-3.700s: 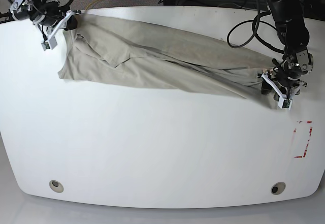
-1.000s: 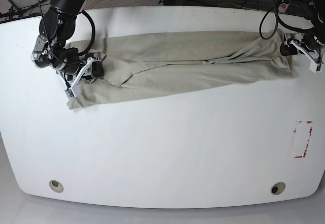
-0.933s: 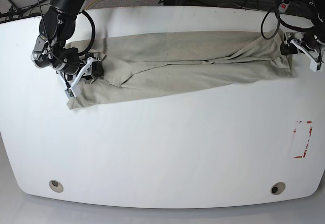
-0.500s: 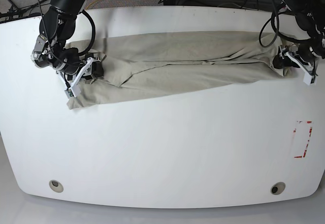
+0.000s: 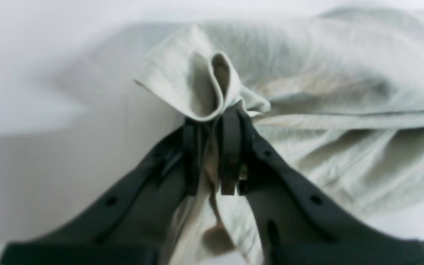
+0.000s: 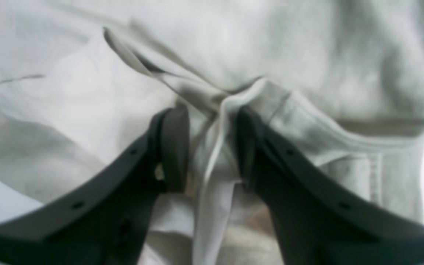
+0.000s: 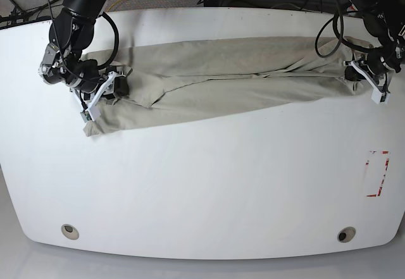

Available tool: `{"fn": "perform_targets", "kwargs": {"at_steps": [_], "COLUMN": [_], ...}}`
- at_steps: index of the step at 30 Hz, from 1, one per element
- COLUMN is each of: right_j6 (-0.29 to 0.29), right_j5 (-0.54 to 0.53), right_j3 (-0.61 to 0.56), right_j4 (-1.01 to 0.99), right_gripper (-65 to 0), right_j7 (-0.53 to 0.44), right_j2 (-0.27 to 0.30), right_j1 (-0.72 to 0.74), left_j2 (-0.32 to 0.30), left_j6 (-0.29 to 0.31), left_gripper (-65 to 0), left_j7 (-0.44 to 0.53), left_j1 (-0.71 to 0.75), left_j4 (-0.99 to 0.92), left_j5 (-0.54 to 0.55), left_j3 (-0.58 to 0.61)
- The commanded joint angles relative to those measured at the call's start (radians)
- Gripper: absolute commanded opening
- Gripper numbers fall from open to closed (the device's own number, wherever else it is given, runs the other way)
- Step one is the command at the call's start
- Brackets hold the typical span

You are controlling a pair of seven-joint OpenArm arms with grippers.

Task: Fold the T-shirt properly
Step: 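Hold the strip end with the right gripper while left adjusts its end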

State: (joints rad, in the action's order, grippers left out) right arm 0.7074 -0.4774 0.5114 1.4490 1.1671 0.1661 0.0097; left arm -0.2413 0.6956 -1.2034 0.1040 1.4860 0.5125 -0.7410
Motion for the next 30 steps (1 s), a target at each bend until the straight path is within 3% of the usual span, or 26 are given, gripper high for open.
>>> {"fn": "perform_targets", "kwargs": {"at_steps": [1,6,11,14,19,24,28,30], "right_j6": [-0.009,-0.009,-0.009,-0.009,-0.009,-0.009,-0.009,-0.009], "right_j5": [0.045,0.047,0.045,0.044,0.047,0.047,0.047,0.047], "right_j3": [0.002,0.002,0.002,0.002,0.002,0.002,0.002,0.002], "right_j4": [-0.001,-0.001,-0.001,-0.001,0.003,0.000,0.002,0.003], "right_gripper": [-44.1,-44.1,-44.1,-44.1,-44.1,-44.1,-44.1,-44.1], "right_j7": [0.041,0.041,0.041,0.041,0.041,0.041,0.041,0.040], "right_j2": [0.010,0.010,0.010,0.002,-0.009,-0.010,-0.027,-0.029], "right_j1": [-0.003,-0.003,-0.003,-0.003,-0.003,-0.012,-0.018,-0.023], "left_j2": [-0.023,0.000,0.061,0.090,0.098,0.066,0.026,0.004], "left_j6": [0.003,0.003,0.003,0.003,0.003,0.003,0.003,0.003], "left_gripper": [-58.2,-58.2,-58.2,-58.1,-56.2,-36.3,-24.2,-21.1], "left_j7": [0.001,-0.131,-0.193,-0.193,-0.193,-0.193,-0.193,-0.193], "left_j1": [0.013,0.026,0.024,0.020,0.010,0.015,0.029,0.036], "left_j4": [0.130,0.307,0.440,0.451,0.474,0.474,0.469,0.468], "left_j5": [0.007,0.024,0.136,0.197,0.206,0.202,0.188,0.176], "left_j3": [-0.005,-0.002,0.042,0.139,0.206,0.131,0.013,-0.015]}}
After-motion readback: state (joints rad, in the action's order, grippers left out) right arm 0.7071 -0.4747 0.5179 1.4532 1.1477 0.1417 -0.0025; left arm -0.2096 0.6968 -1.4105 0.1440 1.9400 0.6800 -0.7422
